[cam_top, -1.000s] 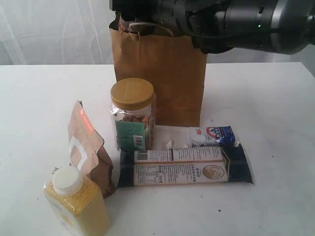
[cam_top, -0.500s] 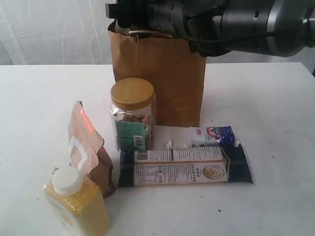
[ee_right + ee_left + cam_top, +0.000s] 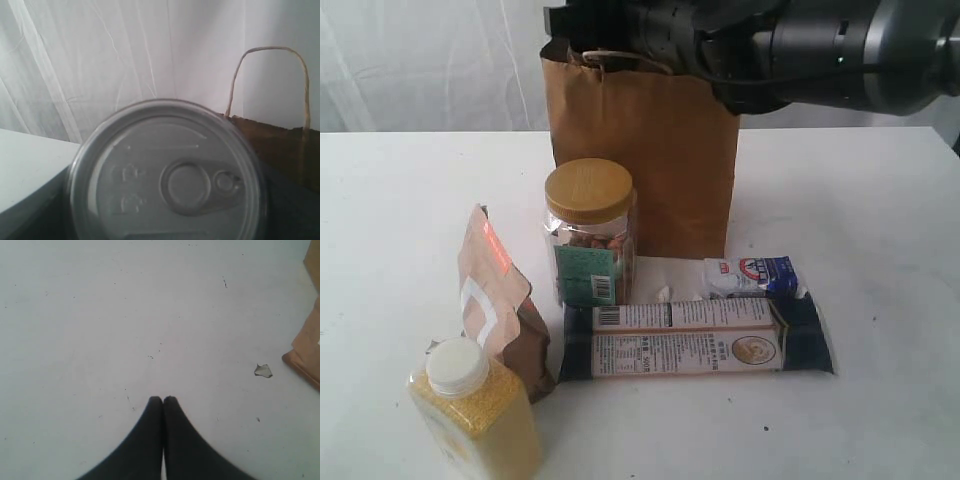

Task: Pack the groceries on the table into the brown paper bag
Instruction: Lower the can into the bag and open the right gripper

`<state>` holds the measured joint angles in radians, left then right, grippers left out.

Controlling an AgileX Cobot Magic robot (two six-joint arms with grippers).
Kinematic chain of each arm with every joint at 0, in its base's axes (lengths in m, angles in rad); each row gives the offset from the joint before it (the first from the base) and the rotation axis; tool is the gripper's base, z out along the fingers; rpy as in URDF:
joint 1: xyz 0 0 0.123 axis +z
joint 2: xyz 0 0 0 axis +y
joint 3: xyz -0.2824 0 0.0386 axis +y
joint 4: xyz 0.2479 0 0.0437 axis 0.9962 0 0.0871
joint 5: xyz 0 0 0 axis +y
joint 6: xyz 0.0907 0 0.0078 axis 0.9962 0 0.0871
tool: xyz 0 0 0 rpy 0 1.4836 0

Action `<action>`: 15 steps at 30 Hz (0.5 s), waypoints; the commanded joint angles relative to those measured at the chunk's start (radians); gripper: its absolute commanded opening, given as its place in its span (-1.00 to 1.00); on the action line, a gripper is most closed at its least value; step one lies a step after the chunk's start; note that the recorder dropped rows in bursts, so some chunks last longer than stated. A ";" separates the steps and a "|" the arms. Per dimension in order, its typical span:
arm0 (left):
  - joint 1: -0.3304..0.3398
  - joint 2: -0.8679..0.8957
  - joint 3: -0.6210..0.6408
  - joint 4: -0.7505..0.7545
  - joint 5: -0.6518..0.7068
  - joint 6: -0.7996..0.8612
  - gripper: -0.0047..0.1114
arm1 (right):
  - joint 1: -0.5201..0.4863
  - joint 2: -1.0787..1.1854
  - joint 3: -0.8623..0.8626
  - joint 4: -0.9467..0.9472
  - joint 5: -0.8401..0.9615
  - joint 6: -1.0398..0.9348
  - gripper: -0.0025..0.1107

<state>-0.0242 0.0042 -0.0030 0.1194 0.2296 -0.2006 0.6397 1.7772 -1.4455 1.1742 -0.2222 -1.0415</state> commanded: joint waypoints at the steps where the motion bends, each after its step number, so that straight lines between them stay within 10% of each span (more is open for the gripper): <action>1: 0.000 -0.004 0.003 -0.006 -0.004 -0.004 -0.92 | -0.003 -0.017 -0.010 -0.005 -0.029 -0.012 -0.20; 15: 0.000 -0.004 0.003 -0.006 -0.004 -0.004 -0.92 | -0.003 -0.017 -0.010 -0.003 -0.039 -0.012 0.01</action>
<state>-0.0242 0.0042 -0.0030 0.1194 0.2296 -0.2006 0.6397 1.7772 -1.4455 1.1761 -0.2237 -1.0415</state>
